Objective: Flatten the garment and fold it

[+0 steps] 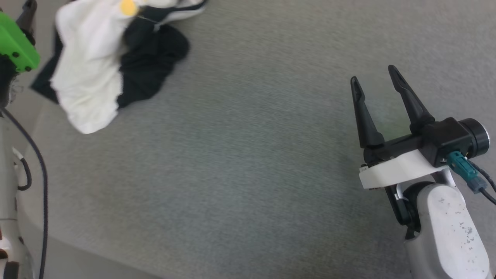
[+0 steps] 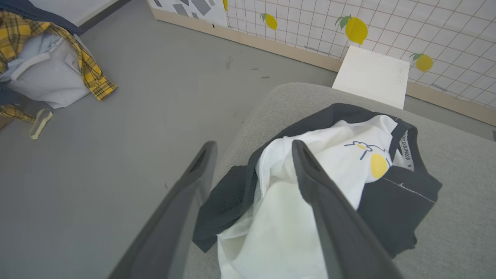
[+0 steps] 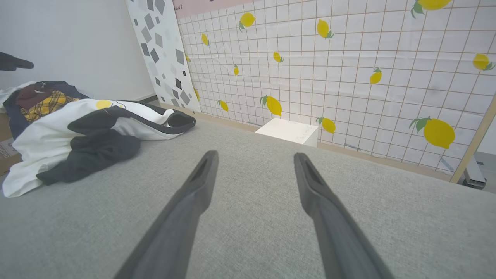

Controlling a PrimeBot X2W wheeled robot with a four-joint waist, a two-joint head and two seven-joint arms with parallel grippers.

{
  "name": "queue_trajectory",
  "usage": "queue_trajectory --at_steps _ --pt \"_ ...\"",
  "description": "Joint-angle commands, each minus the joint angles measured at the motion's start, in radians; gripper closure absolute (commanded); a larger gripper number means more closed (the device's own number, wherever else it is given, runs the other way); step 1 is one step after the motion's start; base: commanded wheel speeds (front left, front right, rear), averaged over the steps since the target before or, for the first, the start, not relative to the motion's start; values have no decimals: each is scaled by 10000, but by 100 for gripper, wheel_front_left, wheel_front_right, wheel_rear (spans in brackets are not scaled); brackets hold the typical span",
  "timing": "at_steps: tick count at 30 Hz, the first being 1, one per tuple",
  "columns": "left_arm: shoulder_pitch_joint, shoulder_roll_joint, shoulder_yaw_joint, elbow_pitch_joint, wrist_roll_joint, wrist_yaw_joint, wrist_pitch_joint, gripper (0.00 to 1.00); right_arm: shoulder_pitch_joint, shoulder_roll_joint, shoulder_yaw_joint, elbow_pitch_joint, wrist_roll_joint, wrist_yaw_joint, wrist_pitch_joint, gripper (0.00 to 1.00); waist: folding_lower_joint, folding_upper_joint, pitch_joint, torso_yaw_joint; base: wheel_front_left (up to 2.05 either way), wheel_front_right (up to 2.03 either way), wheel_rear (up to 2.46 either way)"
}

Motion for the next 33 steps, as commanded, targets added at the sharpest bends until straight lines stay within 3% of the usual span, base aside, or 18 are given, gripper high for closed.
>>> queue_trajectory --at_steps 1,5,10,15,16,17,18,19,25,29,33 --pt "-62 118 127 75 -215 22 308 0 -109 -12 23 16 82 -17 -134 0 -3 78 1507 -1543 0 0 0" --pt "221 414 431 236 -580 499 1736 0 -131 -12 70 167 237 -17 -319 0 -3 78 1817 -1927 0 0 0" --pt "939 517 779 -22 -1020 1447 3693 0 -260 -12 41 291 323 -17 -507 0 -3 78 2019 -2179 0 0 0" --pt "1790 476 1035 -837 -1171 2222 4511 0 -362 -12 51 476 402 -17 -636 0 -3 78 1919 -2252 0 0 0" --pt "1994 476 1056 -1017 -1187 2318 4654 13 -369 -12 48 534 428 -17 -667 0 -3 78 1843 -2249 0 0 0" --pt "2144 491 1070 -1172 -1196 2365 4743 51 -363 -12 49 574 447 -17 -686 0 -3 78 1775 -2245 0 0 0" --pt "2310 544 1084 -1383 -1160 2384 4720 77 -351 -12 46 632 465 -17 -715 0 -3 78 1655 -2233 0 0 0" --pt "2412 622 1101 -1577 -1094 2349 4557 100 -346 -12 39 681 479 -17 -732 0 -3 78 1563 -2225 0 0 0" --pt "2561 1141 1224 -2400 14 2234 1544 100 -135 -12 -95 1031 573 -17 -886 0 -3 78 492 -2096 0 0 0" --pt "2178 1454 1193 -2470 1078 2335 -1533 100 155 -12 -196 1311 737 -17 -999 0 -3 78 -569 -2035 0 0 0" --pt "1563 1481 963 -2296 1539 2062 -3888 100 603 -12 -326 1526 949 -17 -1085 0 -3 78 -1643 -2041 0 0 0"
